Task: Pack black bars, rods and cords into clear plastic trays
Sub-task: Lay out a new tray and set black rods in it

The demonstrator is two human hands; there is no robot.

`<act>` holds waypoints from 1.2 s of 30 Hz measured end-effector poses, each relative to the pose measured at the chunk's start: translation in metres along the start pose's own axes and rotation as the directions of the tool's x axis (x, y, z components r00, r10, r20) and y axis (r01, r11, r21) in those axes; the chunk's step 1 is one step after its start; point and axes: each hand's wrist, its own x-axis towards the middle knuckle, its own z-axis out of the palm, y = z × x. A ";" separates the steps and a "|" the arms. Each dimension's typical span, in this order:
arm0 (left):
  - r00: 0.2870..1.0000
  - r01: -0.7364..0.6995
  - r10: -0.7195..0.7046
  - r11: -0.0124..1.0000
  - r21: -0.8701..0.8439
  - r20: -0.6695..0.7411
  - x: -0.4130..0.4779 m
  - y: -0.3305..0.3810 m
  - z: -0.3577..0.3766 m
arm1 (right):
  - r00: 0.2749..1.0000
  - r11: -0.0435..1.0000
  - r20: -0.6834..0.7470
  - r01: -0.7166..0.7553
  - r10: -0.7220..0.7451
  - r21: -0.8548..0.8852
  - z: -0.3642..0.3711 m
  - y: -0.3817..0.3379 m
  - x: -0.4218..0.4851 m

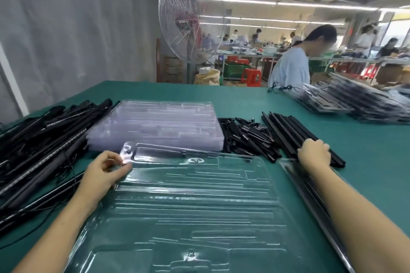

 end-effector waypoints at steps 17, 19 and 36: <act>0.969 -0.159 0.218 0.906 0.391 -0.112 -0.006 0.017 0.016 | 0.959 0.882 -0.084 -0.212 0.271 0.421 -0.013 -0.027 -0.027; 0.976 -0.172 0.212 0.885 0.434 -0.045 -0.007 0.022 0.016 | 0.944 0.721 -0.039 -0.223 0.328 0.656 -0.017 -0.047 -0.045; 0.765 -0.286 0.092 0.936 0.208 0.637 -0.076 0.132 0.047 | 0.678 0.192 0.258 -0.172 -0.688 0.966 -0.043 -0.133 -0.225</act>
